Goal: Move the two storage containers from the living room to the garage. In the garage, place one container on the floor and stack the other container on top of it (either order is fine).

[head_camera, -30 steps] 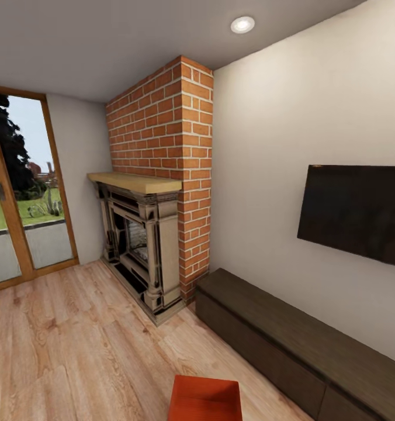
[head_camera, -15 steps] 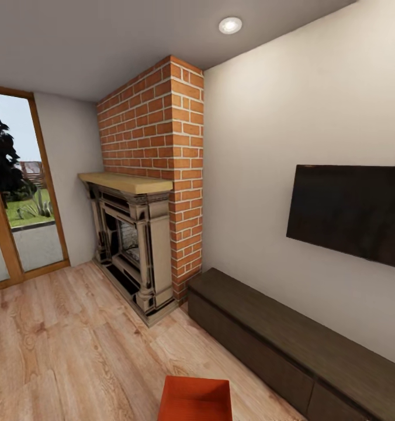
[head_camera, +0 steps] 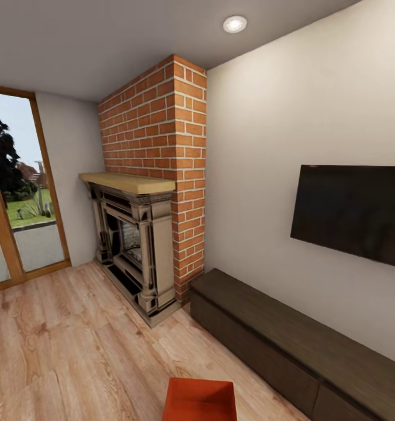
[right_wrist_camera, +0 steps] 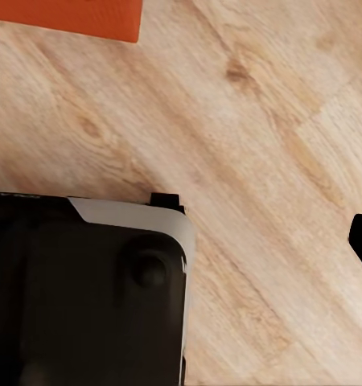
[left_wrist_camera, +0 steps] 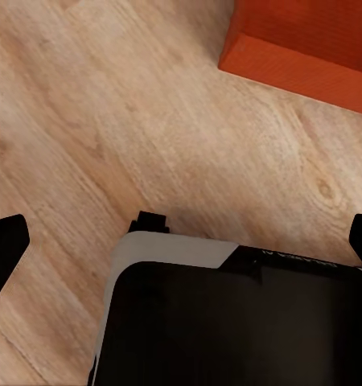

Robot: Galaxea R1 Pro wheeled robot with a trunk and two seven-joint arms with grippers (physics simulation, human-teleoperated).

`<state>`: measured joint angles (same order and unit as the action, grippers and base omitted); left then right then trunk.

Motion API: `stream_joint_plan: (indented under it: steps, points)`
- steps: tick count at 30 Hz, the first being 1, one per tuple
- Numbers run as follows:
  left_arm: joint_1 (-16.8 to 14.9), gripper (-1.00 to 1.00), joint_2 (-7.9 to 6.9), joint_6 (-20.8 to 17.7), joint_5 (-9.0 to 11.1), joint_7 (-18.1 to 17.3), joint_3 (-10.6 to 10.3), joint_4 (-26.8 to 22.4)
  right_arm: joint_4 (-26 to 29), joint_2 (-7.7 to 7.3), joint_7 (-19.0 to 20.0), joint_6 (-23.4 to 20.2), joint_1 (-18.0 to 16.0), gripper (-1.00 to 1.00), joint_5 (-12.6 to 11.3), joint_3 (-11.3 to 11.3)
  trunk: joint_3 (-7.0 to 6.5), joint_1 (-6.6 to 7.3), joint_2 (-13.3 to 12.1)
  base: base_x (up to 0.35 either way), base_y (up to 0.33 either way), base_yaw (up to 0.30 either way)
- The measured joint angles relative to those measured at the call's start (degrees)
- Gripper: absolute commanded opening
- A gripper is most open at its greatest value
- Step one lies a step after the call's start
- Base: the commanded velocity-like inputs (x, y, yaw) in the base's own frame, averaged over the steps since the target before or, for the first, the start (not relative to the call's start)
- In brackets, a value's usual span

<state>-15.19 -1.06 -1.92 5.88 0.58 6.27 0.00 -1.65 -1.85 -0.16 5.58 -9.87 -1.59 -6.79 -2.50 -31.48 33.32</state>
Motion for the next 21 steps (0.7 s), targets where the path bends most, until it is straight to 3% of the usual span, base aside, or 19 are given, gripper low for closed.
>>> stream_joint_plan:
  steps: [8, 14, 21]
  points:
    - [0.0, 1.00, 0.00, 0.0, 0.0, 0.0, 0.0, 0.0, 0.0, 0.01, 0.0, 0.0, 0.0, 1.00, 0.0, 0.0, 0.00, -0.01, 0.0, 0.007, 0.022, -0.001]
    - [0.0, 1.00, 0.00, 0.0, 0.0, 0.0, 0.0, 0.0, 0.0, 0.14, 0.0, 0.0, 0.0, 1.00, -0.2, 0.1, 0.00, -0.01, 0.0, 0.000, 0.001, -0.163]
    - [0.0, 1.00, 0.00, 0.0, 0.0, 0.0, 0.0, 0.0, 0.0, 0.04, 0.0, 0.0, 0.0, 1.00, 0.0, 0.1, 0.00, -0.01, 0.0, 0.000, 0.000, -0.026]
